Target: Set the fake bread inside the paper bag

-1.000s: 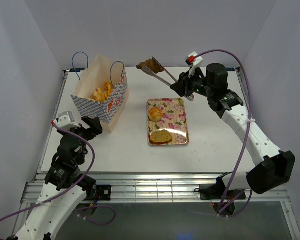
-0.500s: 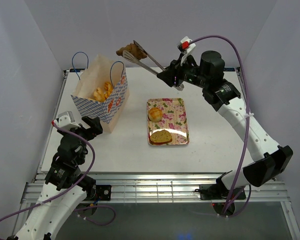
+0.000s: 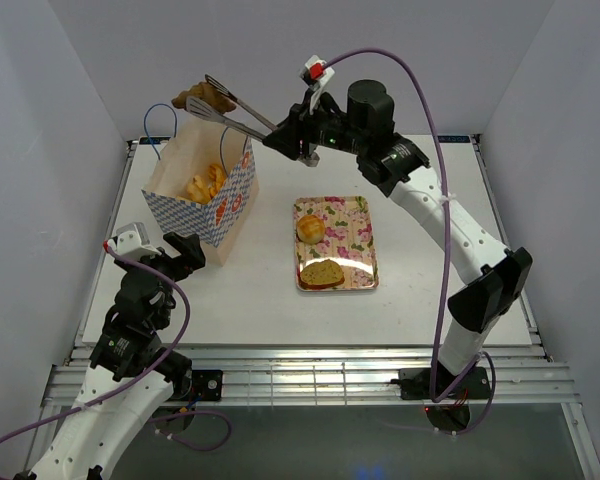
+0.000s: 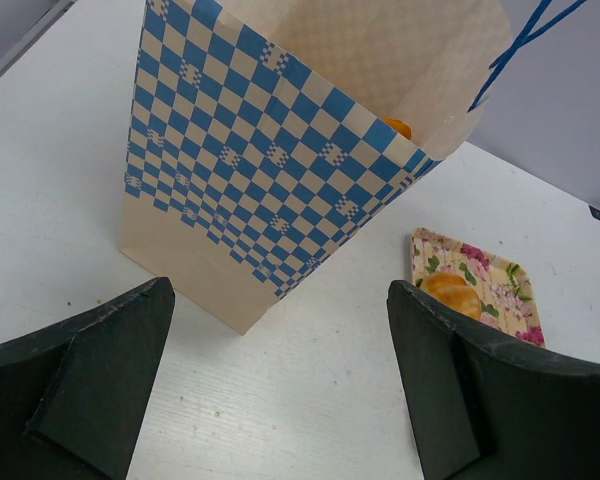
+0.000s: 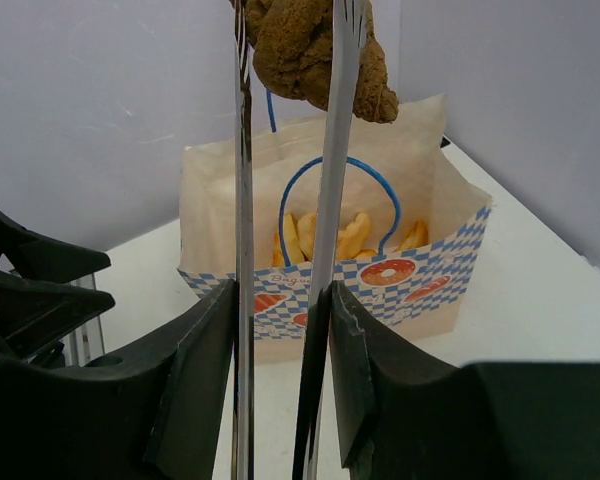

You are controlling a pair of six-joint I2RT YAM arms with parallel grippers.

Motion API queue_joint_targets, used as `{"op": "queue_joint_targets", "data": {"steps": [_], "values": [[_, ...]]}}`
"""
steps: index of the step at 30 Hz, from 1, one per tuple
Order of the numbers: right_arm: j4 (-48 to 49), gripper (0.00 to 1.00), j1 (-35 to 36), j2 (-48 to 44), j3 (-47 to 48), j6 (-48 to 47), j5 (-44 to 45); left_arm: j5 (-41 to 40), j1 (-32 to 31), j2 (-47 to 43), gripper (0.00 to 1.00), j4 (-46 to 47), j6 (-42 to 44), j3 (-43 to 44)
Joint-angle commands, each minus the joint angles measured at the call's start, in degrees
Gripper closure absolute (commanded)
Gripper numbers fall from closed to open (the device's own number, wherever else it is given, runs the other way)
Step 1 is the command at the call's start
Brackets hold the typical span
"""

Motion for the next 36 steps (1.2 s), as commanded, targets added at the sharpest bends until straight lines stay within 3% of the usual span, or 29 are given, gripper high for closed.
{"op": "queue_joint_targets", "data": {"steps": [1,13,21,29,36], "values": [[3.39,0.62,1.37,2.46,5.30,1.52,-1.29,-0.26,-0.01,-0.42,0.02,0.28,0.07,-0.13],[2.16,0.45,1.73,7.12,6.11,1.26,-1.38,0.09,-0.01,-0.68,0.02,0.19,0.07,-0.13],[2.24,0.39,1.73,8.44,7.25,1.34,-1.99,0.44,-0.01,-0.51,0.02,0.28,0.07,-0.22],[2.33,0.50,1.73,8.44,10.41,2.66,-2.08,0.62,-0.01,-0.42,0.02,0.28,0.07,-0.13],[2.24,0.51,1.73,3.79,8.14,2.84,3.97,0.53,-0.01,-0.60,0.02,0.28,0.07,-0.13]]}}
